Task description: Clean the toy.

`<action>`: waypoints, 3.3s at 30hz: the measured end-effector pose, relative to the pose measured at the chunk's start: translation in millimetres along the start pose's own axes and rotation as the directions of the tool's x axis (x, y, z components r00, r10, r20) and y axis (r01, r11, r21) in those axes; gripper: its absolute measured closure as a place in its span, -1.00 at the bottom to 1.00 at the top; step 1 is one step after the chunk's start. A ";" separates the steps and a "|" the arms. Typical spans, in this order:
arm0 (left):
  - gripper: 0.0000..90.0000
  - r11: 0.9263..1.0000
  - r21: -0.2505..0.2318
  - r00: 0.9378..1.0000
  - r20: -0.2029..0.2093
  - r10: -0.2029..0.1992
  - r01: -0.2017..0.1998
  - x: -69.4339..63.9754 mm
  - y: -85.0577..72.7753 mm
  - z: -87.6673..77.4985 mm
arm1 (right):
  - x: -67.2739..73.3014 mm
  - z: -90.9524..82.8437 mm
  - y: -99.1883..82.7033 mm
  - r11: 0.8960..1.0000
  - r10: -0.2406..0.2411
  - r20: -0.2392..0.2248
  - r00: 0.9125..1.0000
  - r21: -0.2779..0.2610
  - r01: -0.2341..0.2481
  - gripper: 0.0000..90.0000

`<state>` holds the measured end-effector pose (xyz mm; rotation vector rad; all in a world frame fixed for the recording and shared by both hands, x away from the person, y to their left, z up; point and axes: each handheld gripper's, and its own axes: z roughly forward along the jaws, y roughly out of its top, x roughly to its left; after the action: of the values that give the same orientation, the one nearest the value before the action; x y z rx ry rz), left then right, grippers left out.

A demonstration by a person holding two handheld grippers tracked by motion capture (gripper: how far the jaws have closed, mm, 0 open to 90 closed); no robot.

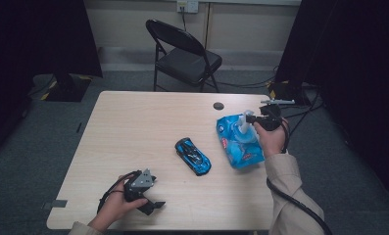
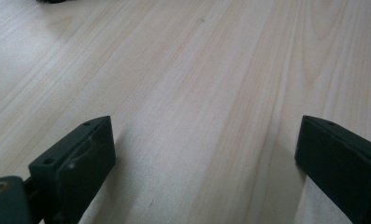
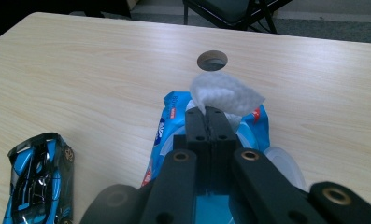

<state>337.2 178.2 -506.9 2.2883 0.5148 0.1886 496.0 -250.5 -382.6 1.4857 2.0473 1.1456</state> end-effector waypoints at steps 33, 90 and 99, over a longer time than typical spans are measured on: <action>-0.91 1.000 0.000 1.000 -0.002 0.001 -0.001 -0.1 0.1 0.2 | 23.0 -37.6 24.9 0.996 -0.031 -0.066 0.997 -0.087 0.025 1.00; -0.91 1.000 -0.003 1.000 -0.001 -0.003 0.003 -0.3 0.0 0.3 | 207.2 1.4 -52.8 0.969 -0.240 -0.557 0.795 -0.090 0.230 0.99; -0.91 1.000 -0.003 1.000 -0.001 -0.002 0.002 -0.2 0.0 0.3 | 225.1 21.9 -83.6 0.965 -0.243 -0.607 0.757 -0.070 0.254 0.99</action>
<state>337.1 177.9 -507.1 2.2850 0.5174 0.1891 373.9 -46.8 -424.1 0.8488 2.5720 1.6484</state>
